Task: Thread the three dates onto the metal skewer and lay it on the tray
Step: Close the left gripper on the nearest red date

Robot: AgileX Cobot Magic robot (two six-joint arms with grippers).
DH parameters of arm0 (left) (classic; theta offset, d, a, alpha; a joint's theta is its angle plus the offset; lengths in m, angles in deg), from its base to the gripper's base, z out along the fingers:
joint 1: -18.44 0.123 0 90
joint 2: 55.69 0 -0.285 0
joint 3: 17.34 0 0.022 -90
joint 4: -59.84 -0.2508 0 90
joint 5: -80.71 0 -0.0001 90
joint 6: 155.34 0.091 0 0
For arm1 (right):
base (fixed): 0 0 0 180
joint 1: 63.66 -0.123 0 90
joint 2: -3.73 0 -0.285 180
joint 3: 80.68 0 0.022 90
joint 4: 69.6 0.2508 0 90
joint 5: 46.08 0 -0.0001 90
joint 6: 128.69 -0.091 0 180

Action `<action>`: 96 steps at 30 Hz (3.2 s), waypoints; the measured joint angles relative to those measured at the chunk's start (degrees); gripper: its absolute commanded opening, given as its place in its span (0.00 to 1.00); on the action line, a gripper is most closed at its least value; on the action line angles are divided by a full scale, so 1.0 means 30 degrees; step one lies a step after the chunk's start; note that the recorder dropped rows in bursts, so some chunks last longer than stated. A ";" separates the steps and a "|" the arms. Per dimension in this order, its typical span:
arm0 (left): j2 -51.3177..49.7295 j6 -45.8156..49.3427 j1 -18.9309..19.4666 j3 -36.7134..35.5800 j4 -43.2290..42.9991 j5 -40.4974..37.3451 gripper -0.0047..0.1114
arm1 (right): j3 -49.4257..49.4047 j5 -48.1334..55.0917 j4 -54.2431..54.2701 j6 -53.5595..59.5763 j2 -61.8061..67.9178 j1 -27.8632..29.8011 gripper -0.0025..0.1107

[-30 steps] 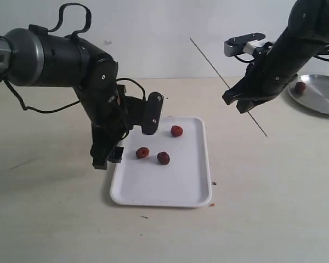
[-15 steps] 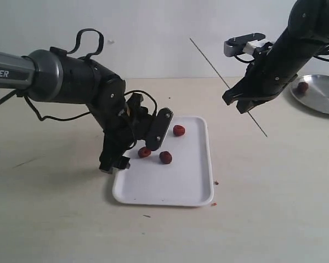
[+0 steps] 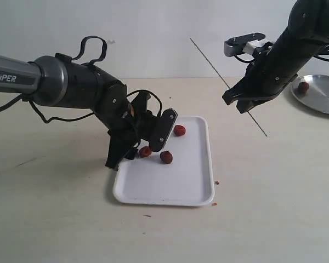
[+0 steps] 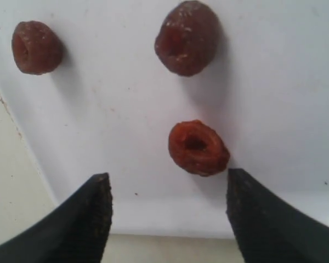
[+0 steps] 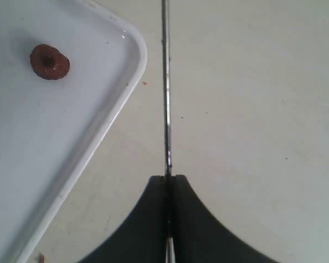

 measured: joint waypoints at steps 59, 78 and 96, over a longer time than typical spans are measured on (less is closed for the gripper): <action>-0.0859 0.3042 -0.1715 0.0307 -0.2321 -0.0858 0.39 | 0.0000 -0.0148 0.0036 0.0075 0.0000 0.0000 0.02; -0.1099 -0.2040 -0.1715 0.1420 -0.1830 -0.2790 0.39 | 0.0000 -0.0148 0.0036 0.0075 0.0000 0.0000 0.02; -0.1099 -0.3075 -0.1715 0.1579 -0.1448 -0.2998 0.51 | 0.0000 -0.0148 0.0036 0.0075 0.0000 0.0000 0.02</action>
